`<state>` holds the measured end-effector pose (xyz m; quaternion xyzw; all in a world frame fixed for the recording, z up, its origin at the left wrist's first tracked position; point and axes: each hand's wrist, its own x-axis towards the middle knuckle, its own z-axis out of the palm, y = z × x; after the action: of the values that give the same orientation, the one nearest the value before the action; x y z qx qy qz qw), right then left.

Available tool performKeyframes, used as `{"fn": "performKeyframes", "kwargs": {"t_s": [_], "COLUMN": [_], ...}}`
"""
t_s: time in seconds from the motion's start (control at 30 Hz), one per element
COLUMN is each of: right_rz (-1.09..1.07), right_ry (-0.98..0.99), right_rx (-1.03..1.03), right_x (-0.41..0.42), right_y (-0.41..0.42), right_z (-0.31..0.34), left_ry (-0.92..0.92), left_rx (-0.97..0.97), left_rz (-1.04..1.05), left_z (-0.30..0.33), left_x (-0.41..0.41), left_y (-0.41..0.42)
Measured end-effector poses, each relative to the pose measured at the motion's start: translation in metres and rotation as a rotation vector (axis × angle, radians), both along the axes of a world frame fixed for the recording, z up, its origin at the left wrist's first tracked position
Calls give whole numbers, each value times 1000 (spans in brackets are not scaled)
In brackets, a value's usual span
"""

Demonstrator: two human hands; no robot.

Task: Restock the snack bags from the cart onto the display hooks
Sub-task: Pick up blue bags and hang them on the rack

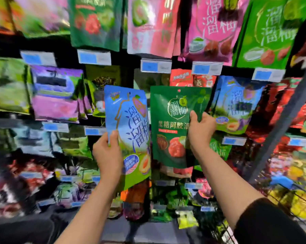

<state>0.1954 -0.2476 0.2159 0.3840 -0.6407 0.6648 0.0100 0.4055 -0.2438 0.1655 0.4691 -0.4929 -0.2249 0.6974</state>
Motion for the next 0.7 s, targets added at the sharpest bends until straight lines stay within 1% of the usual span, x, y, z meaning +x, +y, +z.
{"fn": "performKeyframes", "kwargs": {"t_s": [0.13, 0.2, 0.33, 0.43, 0.5, 0.57, 0.7], "right_rz": [153, 193, 278, 336, 360, 353, 325], "right_ry": [24, 61, 107, 105, 117, 124, 52], "right_rx": [-51, -69, -106, -174, -199, -197, -178], "right_x": [40, 59, 89, 106, 115, 124, 147], "right_y": [-33, -48, -75, -89, -97, -103, -125], "right_z": [29, 50, 95, 132, 160, 188, 239], "left_ry": [34, 40, 34, 82, 88, 131, 308], "left_rx": [-15, -49, -167, -278, -318, -358, -397], "left_rz": [144, 204, 312, 363, 411, 388, 240], "left_z": [20, 33, 65, 90, 108, 125, 155], "left_x": [34, 46, 65, 80, 91, 101, 126], "left_y": [-6, -12, -21, -26, -32, -39, -61]}}
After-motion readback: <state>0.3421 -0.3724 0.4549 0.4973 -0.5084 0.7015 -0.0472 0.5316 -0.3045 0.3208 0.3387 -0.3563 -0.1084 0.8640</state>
